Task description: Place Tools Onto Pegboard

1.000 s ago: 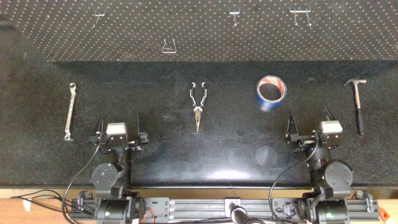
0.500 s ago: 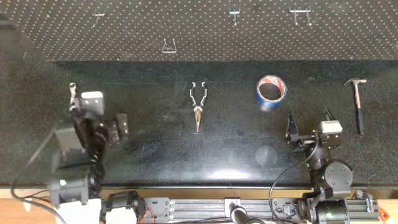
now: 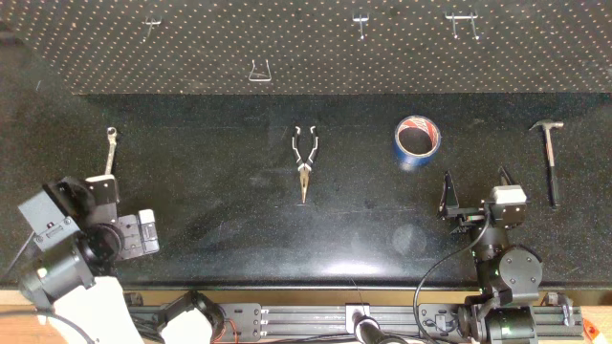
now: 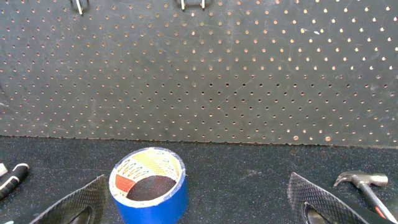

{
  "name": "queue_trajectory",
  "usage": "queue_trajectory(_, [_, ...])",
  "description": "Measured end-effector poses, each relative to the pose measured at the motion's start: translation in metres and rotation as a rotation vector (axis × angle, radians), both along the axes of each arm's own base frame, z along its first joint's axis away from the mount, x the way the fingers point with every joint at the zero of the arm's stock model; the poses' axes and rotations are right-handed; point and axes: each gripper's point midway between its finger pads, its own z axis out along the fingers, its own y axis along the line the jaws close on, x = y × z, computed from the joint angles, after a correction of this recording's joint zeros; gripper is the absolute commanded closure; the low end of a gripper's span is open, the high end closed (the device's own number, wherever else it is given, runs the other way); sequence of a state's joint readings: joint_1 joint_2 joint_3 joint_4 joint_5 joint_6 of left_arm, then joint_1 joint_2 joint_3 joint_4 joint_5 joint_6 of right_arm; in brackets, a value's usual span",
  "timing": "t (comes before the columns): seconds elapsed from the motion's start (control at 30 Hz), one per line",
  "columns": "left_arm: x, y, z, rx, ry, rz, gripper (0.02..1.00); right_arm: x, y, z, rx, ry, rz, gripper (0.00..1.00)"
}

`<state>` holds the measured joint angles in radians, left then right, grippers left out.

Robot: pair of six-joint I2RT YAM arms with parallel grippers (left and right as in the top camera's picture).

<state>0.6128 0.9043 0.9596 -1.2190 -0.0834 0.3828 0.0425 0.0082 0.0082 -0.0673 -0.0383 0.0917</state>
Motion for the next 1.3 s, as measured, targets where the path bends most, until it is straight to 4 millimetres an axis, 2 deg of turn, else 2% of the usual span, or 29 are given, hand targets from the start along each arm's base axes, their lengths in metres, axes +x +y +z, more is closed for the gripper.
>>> queue_trajectory(0.13, [-0.021,0.030,-0.007,0.012,0.065,0.141,0.025,0.000,0.000,0.000,0.000,0.000,0.000,0.064])
queue_trajectory(0.17, [-0.024,0.034,-0.010,0.002,0.079,0.129,0.025,0.000,0.000,0.000,0.000,0.000,0.000,0.064])
queue_trajectory(0.23, [-0.020,0.036,-0.020,-0.068,0.070,0.039,0.023,0.000,0.000,0.000,0.000,0.000,0.000,0.064])
queue_trajectory(0.3, [-0.010,0.050,-0.024,-0.089,0.019,0.017,0.025,0.000,0.000,0.000,0.000,0.000,0.000,0.064])
queue_trajectory(0.33, [-0.003,0.063,-0.027,-0.099,-0.024,0.028,0.025,0.000,0.000,0.000,0.000,0.000,0.000,0.064])
queue_trajectory(0.43, [0.002,0.072,-0.036,-0.128,-0.044,-0.044,0.025,0.000,0.000,0.000,0.000,0.000,0.000,0.064])
queue_trajectory(0.57, [0.007,0.113,-0.047,-0.086,-0.099,-0.022,0.023,0.000,0.000,0.000,0.000,0.000,0.000,0.064])
queue_trajectory(0.6, [0.005,0.115,-0.059,-0.126,-0.083,-0.009,0.023,0.000,0.000,0.000,0.000,0.000,0.000,0.064])
queue_trajectory(0.73, [0.011,0.119,-0.076,-0.201,-0.078,0.010,0.025,0.000,0.000,0.000,0.000,0.000,0.000,0.064])
queue_trajectory(0.83, [0.020,0.135,-0.074,-0.191,-0.083,0.004,0.023,0.000,0.000,0.000,0.000,0.000,0.000,0.064])
queue_trajectory(0.87, [0.030,0.140,-0.074,-0.185,-0.084,-0.019,0.025,0.000,0.000,0.000,0.000,0.000,0.000,0.064])
queue_trajectory(1.03, [0.081,0.125,-0.090,-0.221,-0.020,-0.175,0.025,0.000,0.000,0.000,0.000,0.000,0.000,0.062])
queue_trajectory(1.07, [0.085,0.120,-0.094,-0.236,0.007,-0.193,0.025,0.000,0.000,0.000,0.000,0.000,0.000,0.064])
queue_trajectory(1.13, [0.088,0.118,-0.101,-0.252,0.050,-0.203,0.025,0.000,0.000,0.000,0.000,0.000,0.000,0.064])
queue_trajectory(1.3, [0.088,0.132,-0.117,-0.220,0.115,-0.189,0.025,0.000,0.000,0.000,0.000,0.000,0.000,0.064])
